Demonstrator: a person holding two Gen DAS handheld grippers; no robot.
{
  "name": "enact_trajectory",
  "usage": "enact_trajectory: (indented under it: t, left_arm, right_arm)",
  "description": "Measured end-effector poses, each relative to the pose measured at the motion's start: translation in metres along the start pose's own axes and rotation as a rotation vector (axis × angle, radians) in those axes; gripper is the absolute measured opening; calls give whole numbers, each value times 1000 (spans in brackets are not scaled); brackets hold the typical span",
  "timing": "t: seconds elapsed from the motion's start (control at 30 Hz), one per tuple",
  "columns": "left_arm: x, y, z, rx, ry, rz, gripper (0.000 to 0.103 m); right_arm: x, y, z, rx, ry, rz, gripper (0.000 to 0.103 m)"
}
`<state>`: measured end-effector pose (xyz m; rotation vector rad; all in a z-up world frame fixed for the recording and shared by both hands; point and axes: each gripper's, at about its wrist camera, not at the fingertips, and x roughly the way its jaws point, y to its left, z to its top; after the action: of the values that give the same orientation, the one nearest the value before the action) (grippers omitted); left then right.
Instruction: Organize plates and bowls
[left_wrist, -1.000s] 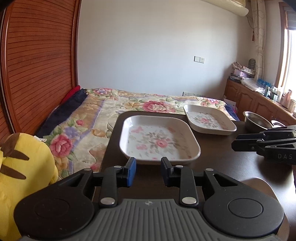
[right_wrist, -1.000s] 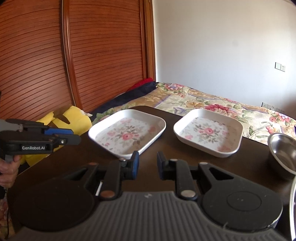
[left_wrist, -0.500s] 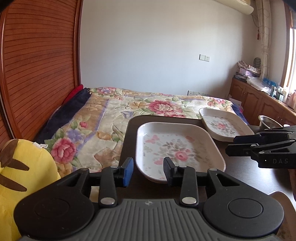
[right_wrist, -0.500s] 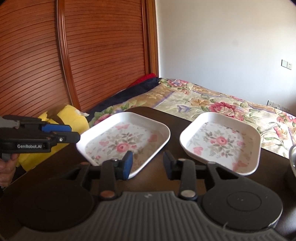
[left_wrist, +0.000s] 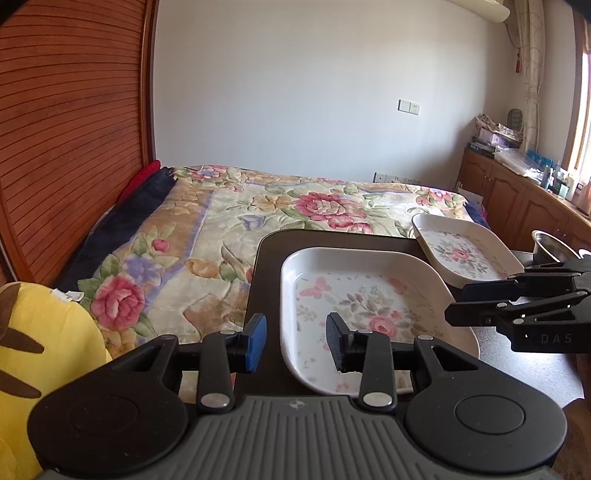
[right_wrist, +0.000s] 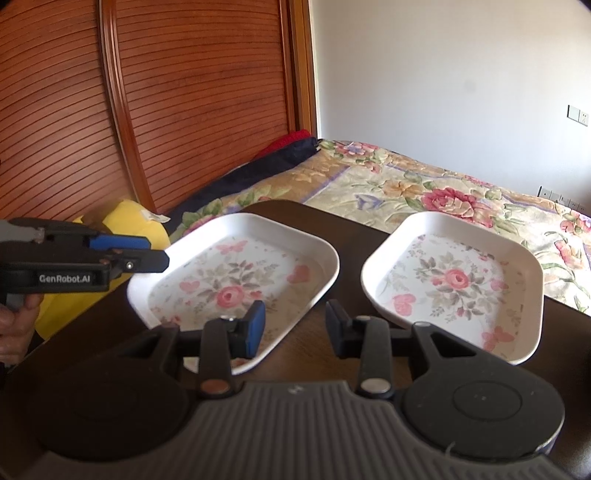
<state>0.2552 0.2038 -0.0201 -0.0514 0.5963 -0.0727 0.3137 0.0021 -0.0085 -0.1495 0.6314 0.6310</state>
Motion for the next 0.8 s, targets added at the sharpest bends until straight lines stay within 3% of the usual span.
enact_trajectory:
  t: [0.37,0.57,0.63,0.8]
  left_arm:
    - [15,1,4,9,29,-8,38]
    - [21,3,3,12,45,-4,31]
    - [22,3,2,10,49,-5,28]
    - [24,4,1,0,52,-15,25]
  right_arm:
    - [10,-4,9,-9,45,11,37]
    - [17,-8,12,-11,78,16,36]
    - [19,-8,12,-19,88,33,26]
    - [22,-6,12,-37,107,58,24]
